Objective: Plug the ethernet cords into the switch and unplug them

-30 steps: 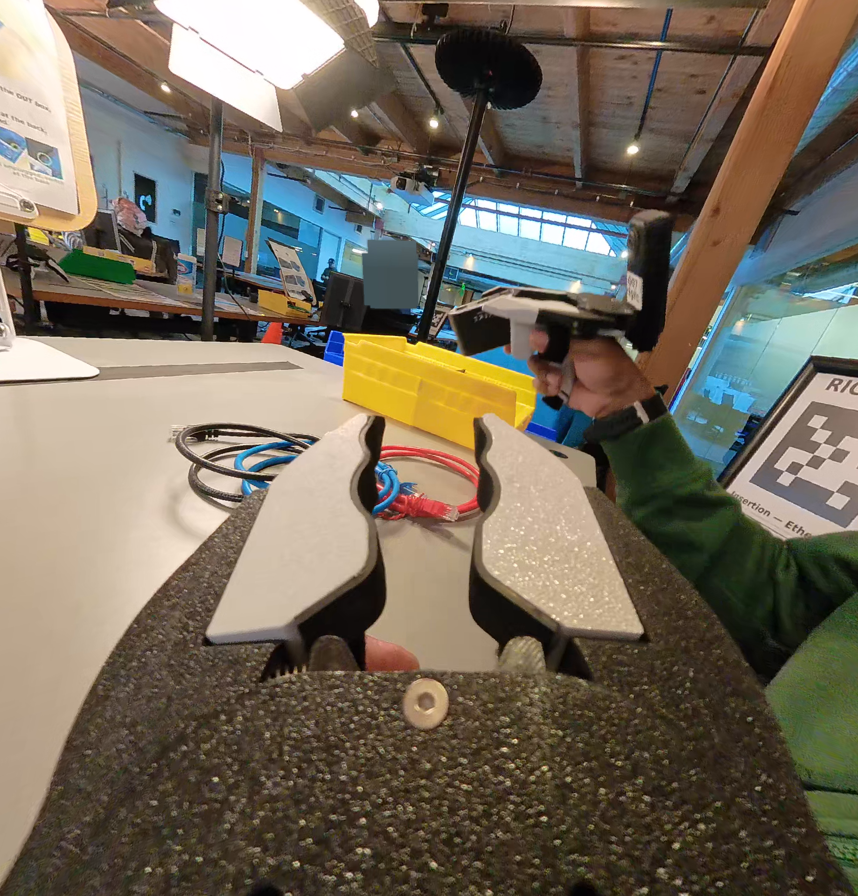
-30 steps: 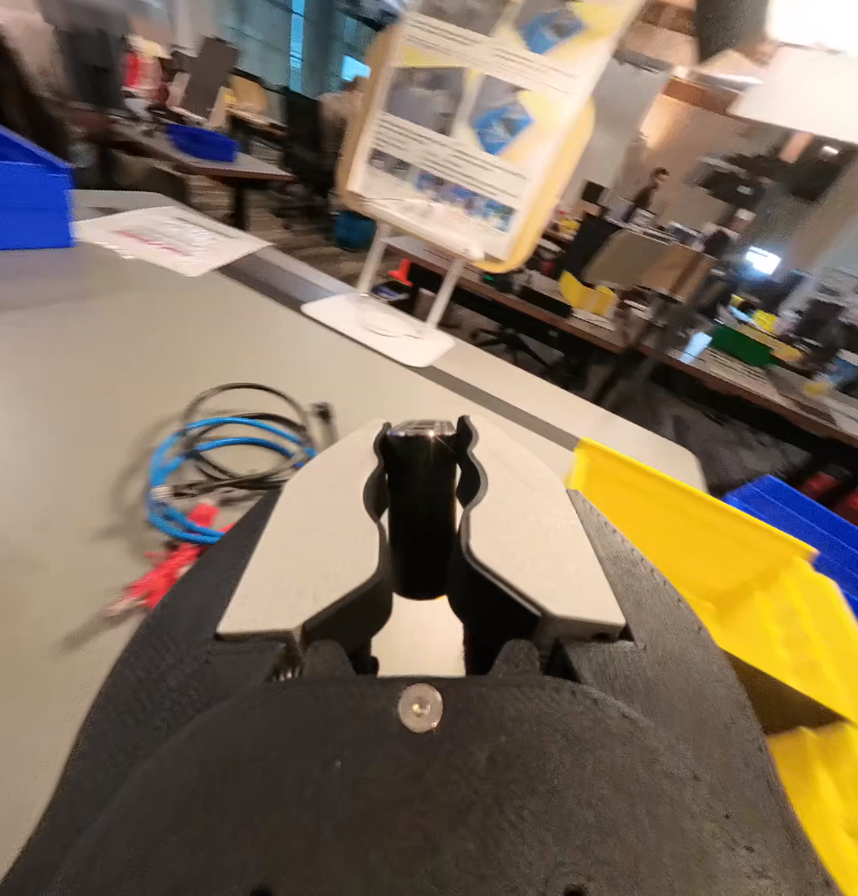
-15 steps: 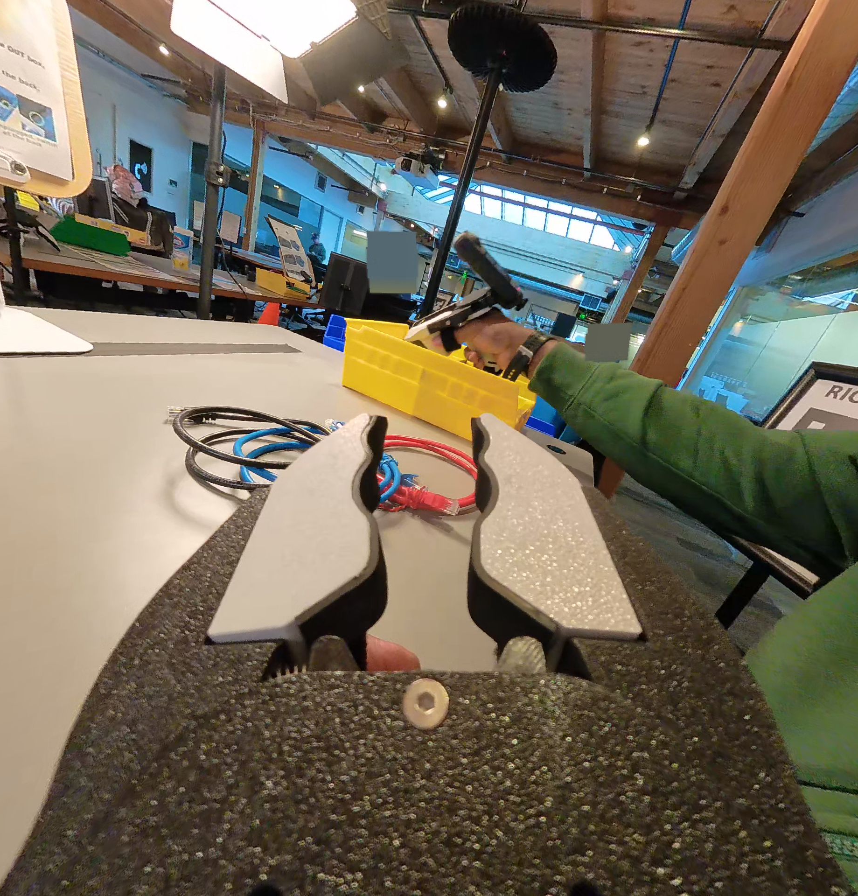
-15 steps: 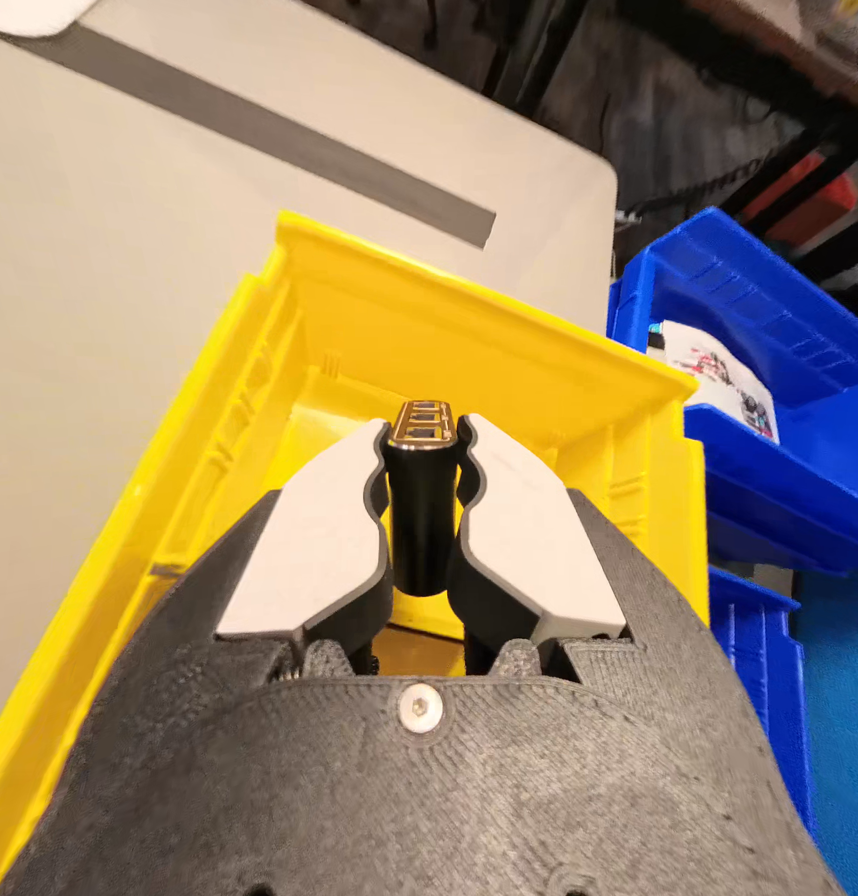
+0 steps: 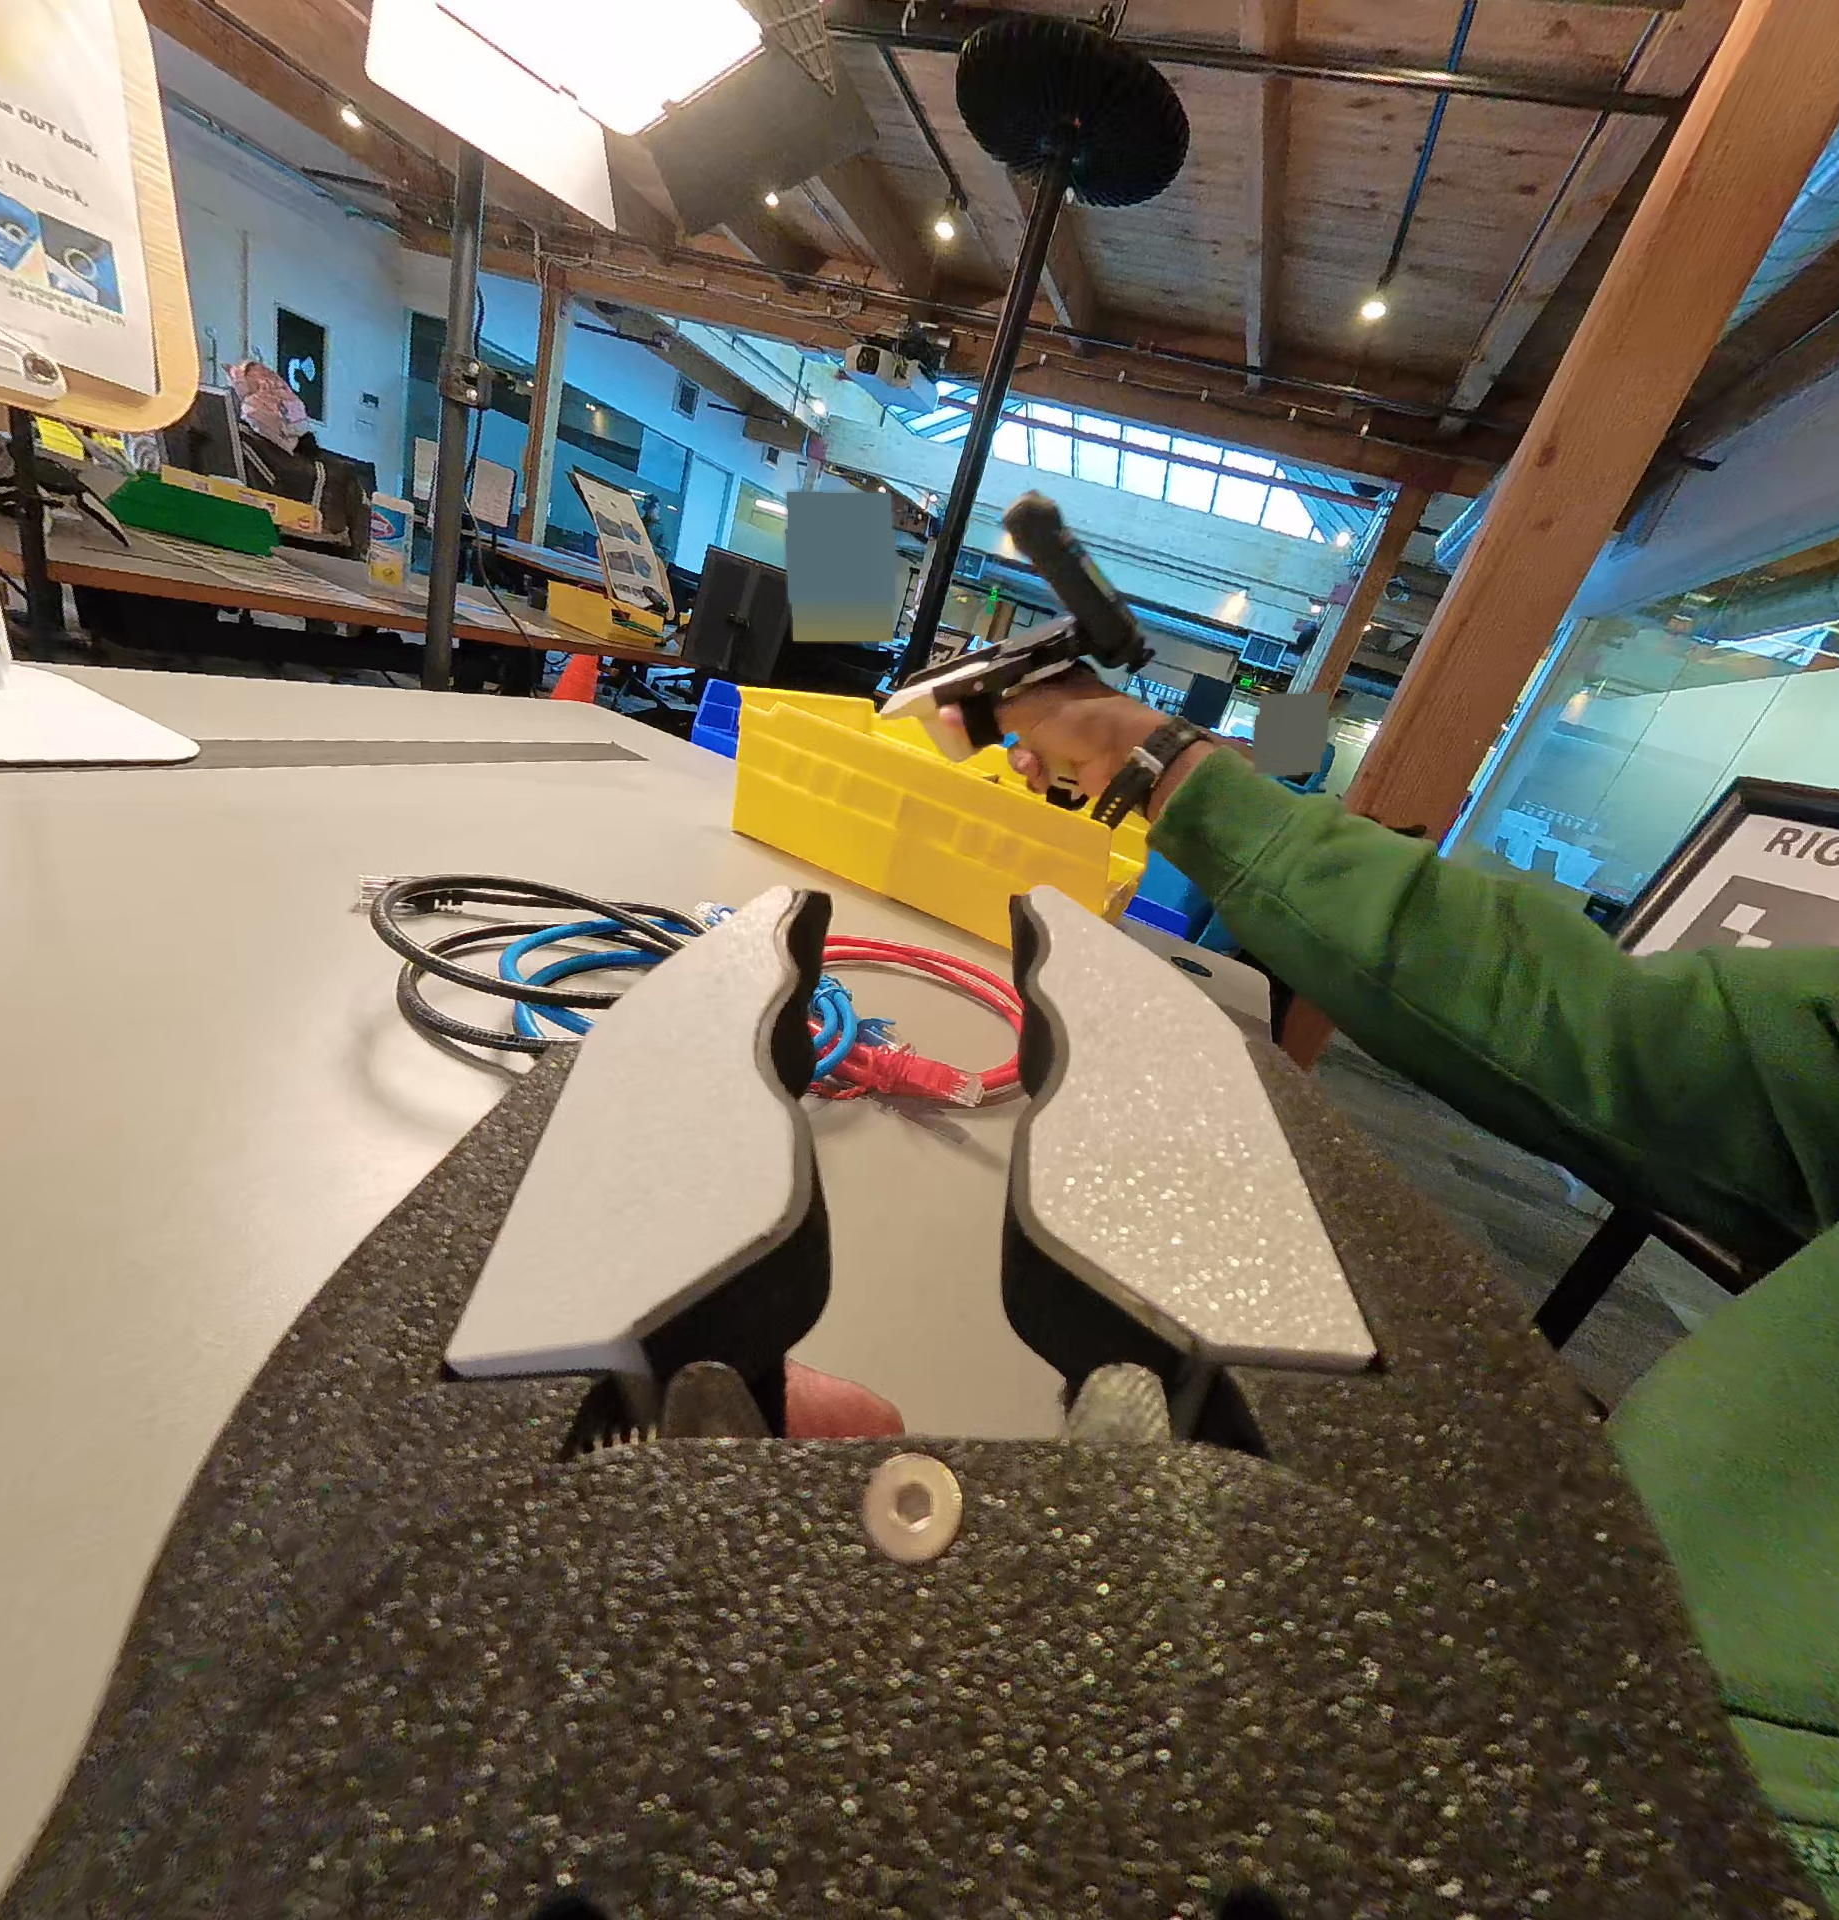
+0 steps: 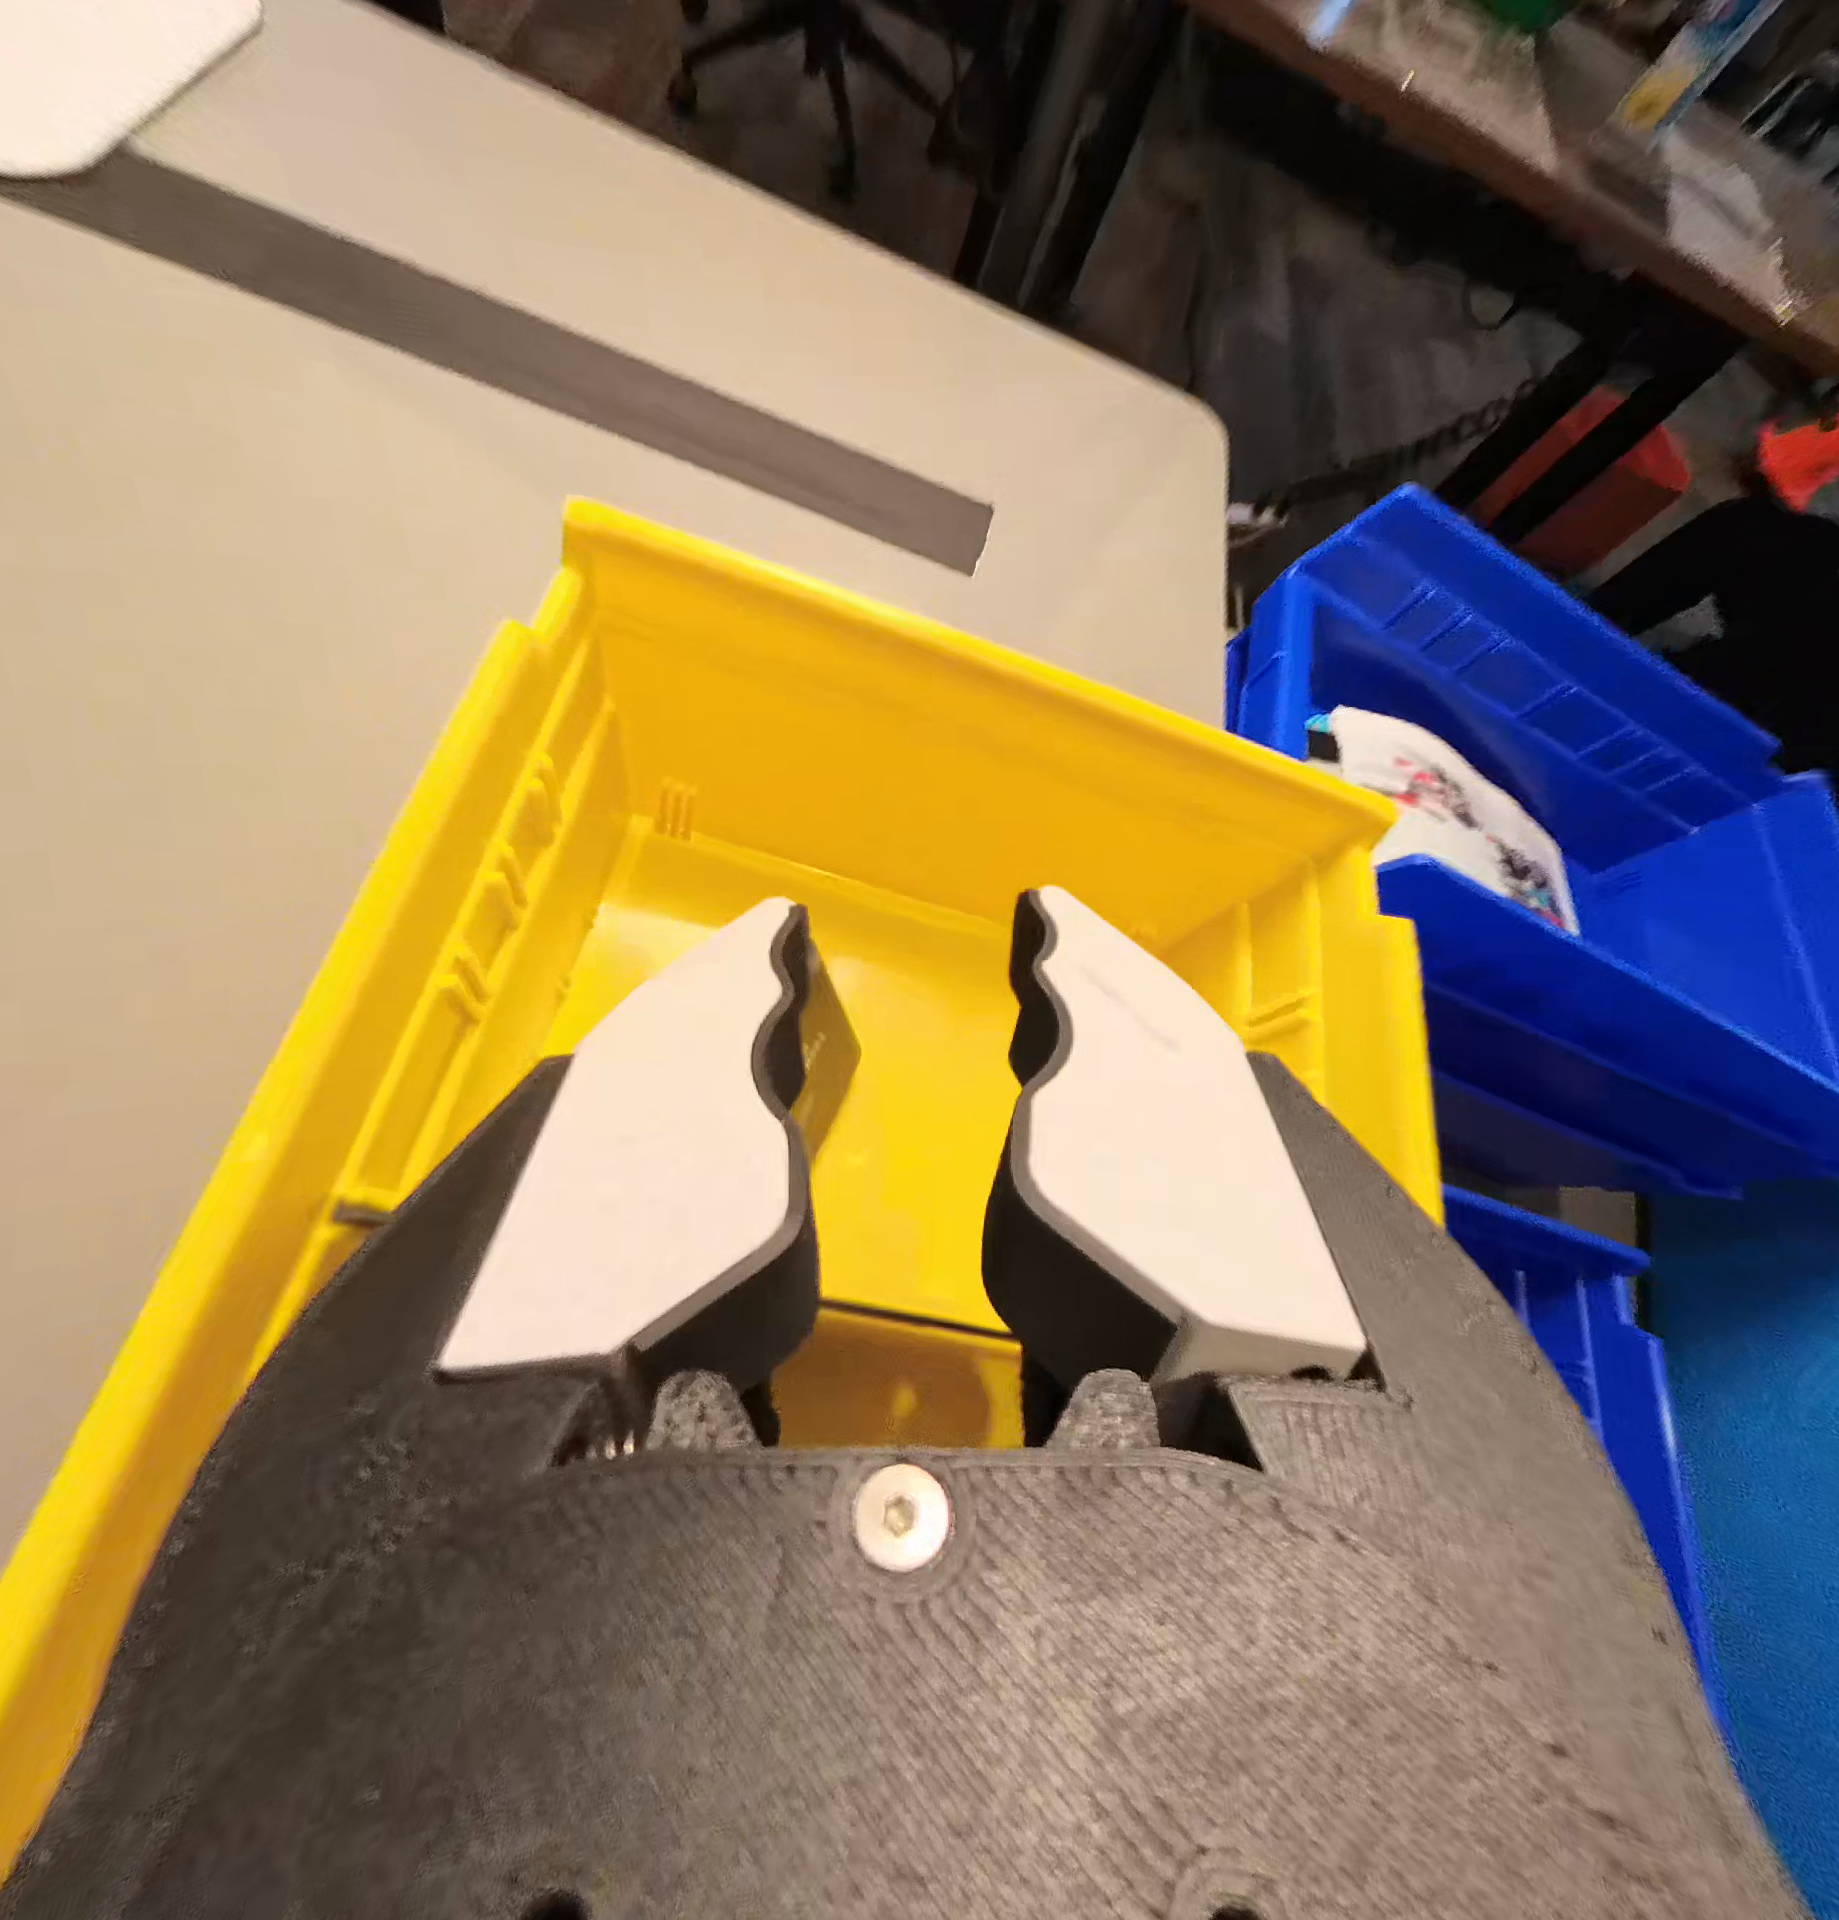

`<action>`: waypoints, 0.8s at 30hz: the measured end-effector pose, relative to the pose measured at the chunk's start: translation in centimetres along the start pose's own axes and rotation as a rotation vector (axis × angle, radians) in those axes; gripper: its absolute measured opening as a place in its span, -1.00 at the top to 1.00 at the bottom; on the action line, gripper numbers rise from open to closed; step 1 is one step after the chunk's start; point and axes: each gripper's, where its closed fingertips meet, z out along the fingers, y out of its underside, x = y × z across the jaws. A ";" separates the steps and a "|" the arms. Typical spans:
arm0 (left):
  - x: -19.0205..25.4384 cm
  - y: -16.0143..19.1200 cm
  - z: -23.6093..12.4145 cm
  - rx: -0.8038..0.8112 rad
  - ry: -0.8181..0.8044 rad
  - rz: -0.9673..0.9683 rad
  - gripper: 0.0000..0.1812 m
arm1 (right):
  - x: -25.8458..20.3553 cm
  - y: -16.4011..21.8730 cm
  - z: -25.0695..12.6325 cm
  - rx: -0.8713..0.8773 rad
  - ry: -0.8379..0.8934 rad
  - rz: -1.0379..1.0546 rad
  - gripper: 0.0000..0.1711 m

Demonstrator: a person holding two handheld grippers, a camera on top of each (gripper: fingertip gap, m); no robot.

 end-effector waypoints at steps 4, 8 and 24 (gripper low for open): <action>-0.1 0.2 0.2 -0.013 -0.003 -0.009 0.61 | -1.8 -2.3 -5.7 0.151 0.029 -0.025 0.56; -0.2 0.3 0.2 -0.020 -0.007 -0.014 0.61 | -9.7 -3.2 -11.7 0.289 -0.121 -0.100 0.58; -0.6 0.2 0.2 -0.016 -0.007 -0.051 0.61 | -23.7 8.7 -5.7 -0.105 -0.299 -0.087 0.38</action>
